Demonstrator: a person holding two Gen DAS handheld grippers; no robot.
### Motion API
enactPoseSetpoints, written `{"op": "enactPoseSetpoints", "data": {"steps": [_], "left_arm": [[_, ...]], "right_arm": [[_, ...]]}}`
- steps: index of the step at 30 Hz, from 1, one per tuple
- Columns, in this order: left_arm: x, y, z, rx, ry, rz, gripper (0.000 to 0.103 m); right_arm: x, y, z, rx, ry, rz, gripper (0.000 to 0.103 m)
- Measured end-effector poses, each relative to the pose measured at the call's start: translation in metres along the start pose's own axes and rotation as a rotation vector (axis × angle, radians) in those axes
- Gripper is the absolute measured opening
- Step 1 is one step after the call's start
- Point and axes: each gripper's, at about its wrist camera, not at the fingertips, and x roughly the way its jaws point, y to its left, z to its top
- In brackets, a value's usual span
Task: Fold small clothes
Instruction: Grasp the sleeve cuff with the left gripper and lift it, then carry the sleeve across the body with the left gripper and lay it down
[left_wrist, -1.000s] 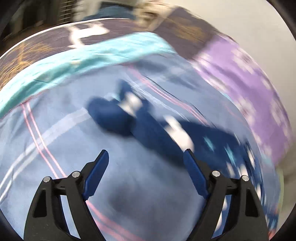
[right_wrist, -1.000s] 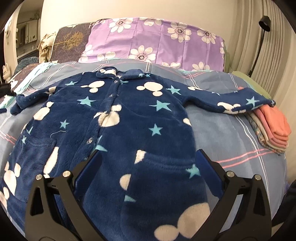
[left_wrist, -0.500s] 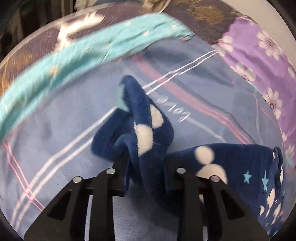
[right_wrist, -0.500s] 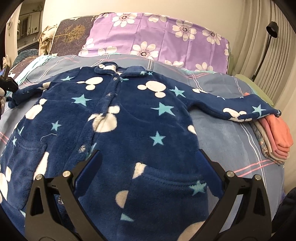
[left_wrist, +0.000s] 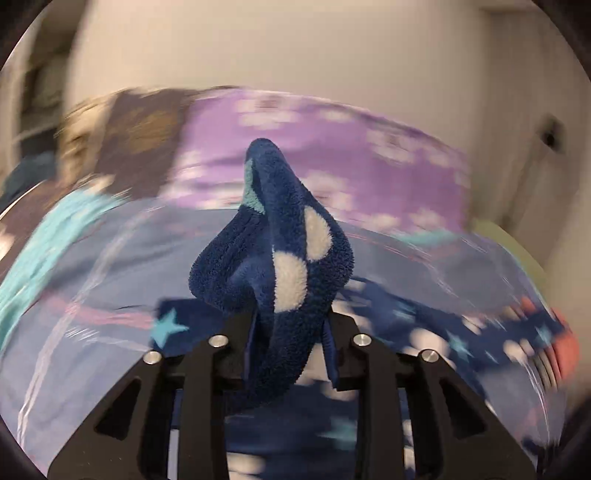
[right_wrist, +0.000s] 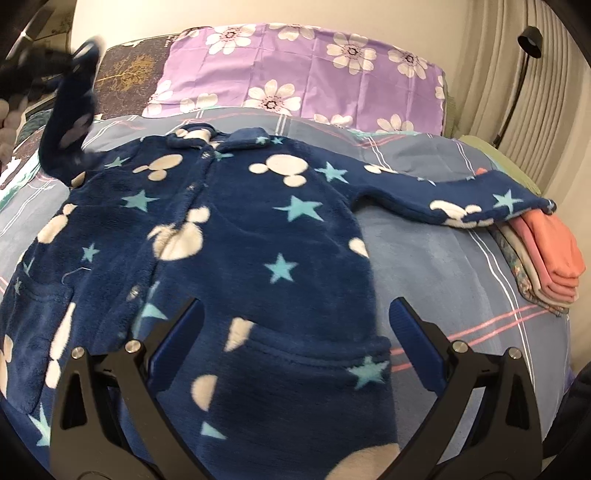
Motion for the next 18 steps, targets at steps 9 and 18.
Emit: {"op": "enactPoseSetpoints", "data": {"steps": [9, 18], "left_arm": [[0.032, -0.073, -0.082, 0.248, 0.138, -0.107, 0.065], [0.020, 0.017, -0.122, 0.300, 0.177, 0.173, 0.075]], "right_arm": [[0.007, -0.033, 0.003, 0.064, 0.019, 0.032, 0.101], [0.052, -0.039, 0.061, 0.162, 0.083, 0.441, 0.055]]}}
